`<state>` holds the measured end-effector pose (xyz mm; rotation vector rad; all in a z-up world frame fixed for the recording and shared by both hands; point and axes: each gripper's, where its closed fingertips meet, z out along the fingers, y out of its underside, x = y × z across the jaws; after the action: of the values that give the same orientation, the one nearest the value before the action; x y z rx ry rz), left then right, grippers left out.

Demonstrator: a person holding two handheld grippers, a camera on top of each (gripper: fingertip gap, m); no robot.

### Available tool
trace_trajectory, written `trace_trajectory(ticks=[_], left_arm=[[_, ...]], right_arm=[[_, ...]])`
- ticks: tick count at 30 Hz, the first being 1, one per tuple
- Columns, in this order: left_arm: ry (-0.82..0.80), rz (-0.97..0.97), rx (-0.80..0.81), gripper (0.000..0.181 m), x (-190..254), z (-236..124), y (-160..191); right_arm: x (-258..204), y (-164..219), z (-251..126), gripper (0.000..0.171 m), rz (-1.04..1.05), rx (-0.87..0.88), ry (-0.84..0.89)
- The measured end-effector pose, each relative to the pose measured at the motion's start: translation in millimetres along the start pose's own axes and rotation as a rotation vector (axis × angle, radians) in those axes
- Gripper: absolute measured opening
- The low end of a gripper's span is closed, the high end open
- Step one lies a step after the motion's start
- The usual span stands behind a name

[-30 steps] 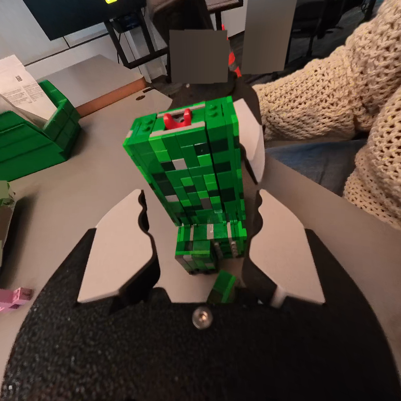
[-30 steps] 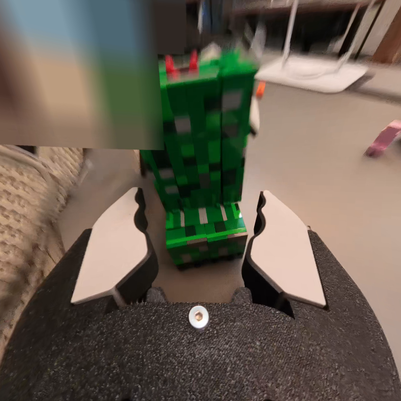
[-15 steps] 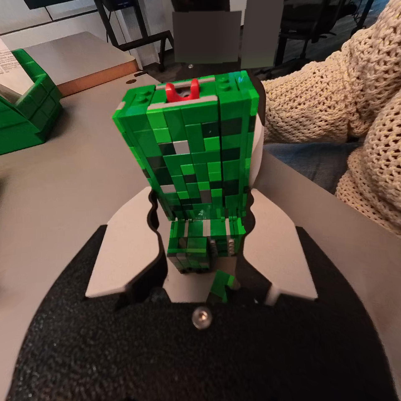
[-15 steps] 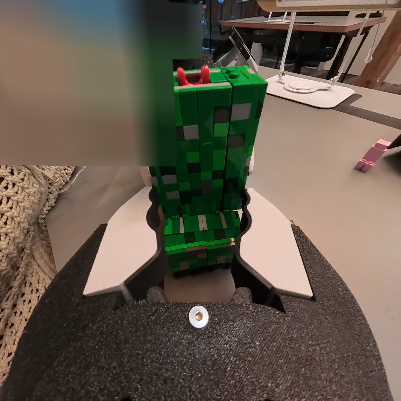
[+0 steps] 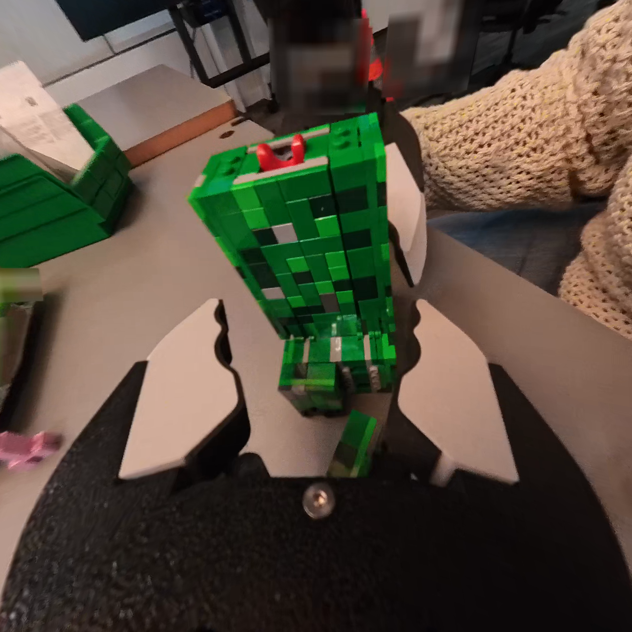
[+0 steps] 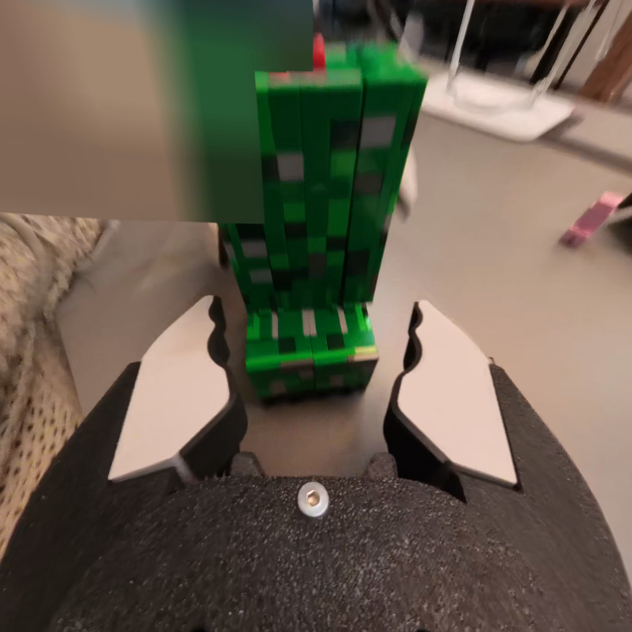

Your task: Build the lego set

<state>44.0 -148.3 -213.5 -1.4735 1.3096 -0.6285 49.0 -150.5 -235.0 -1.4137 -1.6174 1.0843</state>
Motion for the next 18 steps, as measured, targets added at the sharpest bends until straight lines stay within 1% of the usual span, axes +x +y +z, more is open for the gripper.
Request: trace_trajectory(ticks=[2,5,6,9,12,16,18], left_arm=[[-0.049,0.004,0.036,0.097,-6.4,-15.1,-4.2],[-0.14,-0.035,0.083,0.092,-21.9,-38.8,-3.6],[-0.169,-0.053,0.088,0.092,-26.7,-45.5,-0.3],[-0.273,-0.093,0.112,0.09,-39.8,-63.6,9.5],[-0.368,-0.127,0.127,0.089,-49.5,-78.2,16.3],[-0.417,-0.159,0.128,0.086,-50.3,-86.1,19.0],[-0.43,-0.17,0.116,0.086,-48.5,-86.4,22.6]], right_arm=[[0.1,10.5,1.7,0.101,-0.004,-0.074,-0.006],[2.3,14.8,3.5,0.082,-0.005,-0.108,0.004],[4.8,14.3,3.7,0.079,0.008,-0.104,0.016],[14.9,14.5,3.0,0.079,0.029,-0.102,0.066],[32.7,15.5,0.4,0.079,0.057,-0.104,0.156],[62.1,18.7,-7.1,0.079,0.146,-0.104,0.315],[64.8,22.0,-9.1,0.09,0.198,-0.119,0.351]])
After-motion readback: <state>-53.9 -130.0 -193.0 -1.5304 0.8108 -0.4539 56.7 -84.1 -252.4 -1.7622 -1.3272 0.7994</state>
